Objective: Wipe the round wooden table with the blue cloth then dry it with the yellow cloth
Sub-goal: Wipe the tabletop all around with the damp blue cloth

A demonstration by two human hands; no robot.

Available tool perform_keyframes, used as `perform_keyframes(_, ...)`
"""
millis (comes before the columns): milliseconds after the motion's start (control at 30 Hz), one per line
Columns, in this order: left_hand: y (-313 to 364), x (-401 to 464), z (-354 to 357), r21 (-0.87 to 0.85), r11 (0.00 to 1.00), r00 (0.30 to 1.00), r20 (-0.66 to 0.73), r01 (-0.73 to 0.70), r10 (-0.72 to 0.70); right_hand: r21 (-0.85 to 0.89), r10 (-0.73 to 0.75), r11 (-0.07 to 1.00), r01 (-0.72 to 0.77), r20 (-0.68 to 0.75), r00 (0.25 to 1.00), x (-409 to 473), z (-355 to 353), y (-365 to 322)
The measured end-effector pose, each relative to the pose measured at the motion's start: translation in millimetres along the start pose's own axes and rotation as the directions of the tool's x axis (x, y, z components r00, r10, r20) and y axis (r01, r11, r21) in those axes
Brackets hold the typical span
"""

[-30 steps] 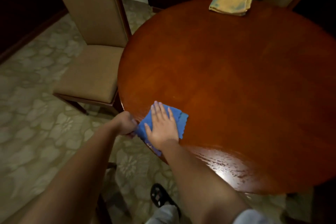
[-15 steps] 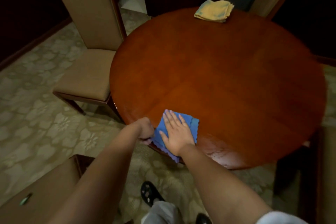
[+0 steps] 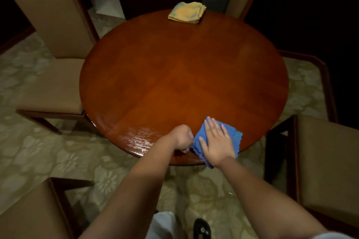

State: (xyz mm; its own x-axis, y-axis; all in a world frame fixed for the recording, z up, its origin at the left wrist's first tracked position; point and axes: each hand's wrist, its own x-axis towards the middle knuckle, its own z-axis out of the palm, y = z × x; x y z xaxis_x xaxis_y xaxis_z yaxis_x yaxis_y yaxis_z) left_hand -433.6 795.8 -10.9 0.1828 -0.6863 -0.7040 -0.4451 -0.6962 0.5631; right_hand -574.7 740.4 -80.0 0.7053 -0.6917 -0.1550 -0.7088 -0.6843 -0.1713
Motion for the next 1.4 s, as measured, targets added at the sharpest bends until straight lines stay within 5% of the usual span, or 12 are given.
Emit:
perform_keyframes(200, -72, -18, -65, 0.047, 0.99, 0.984, -0.126, 0.132, -0.126, 0.139, 0.095, 0.986, -0.092, -0.019, 0.995, 18, 15, -119)
perform_keyframes(367, -135, -29, -113, -0.038, 0.976, 0.945, -0.248, 0.213, -0.216, 0.095, -0.002, 0.995, -0.002, 0.046, 0.999, 48, 24, -192)
perform_keyframes(600, -161, -2, -181, -0.042, 0.987, 0.93, -0.331, 0.157, -0.162, 0.052, -0.114, 0.992, 0.111, 0.054, 0.992, 128, 15, -230)
perform_keyframes(933, -100, 72, -214, 0.158, 0.987, 0.958, -0.286, 0.02, 0.026, 0.03, -0.174, 0.985, 0.173, 0.057, 0.983, 203, -5, -164)
perform_keyframes(1400, 32, 155, -147, 0.085, 0.993, 0.919, -0.381, -0.077, 0.104, -0.011, -0.106, 0.994, 0.106, 0.032, 0.994, 251, -43, 20)
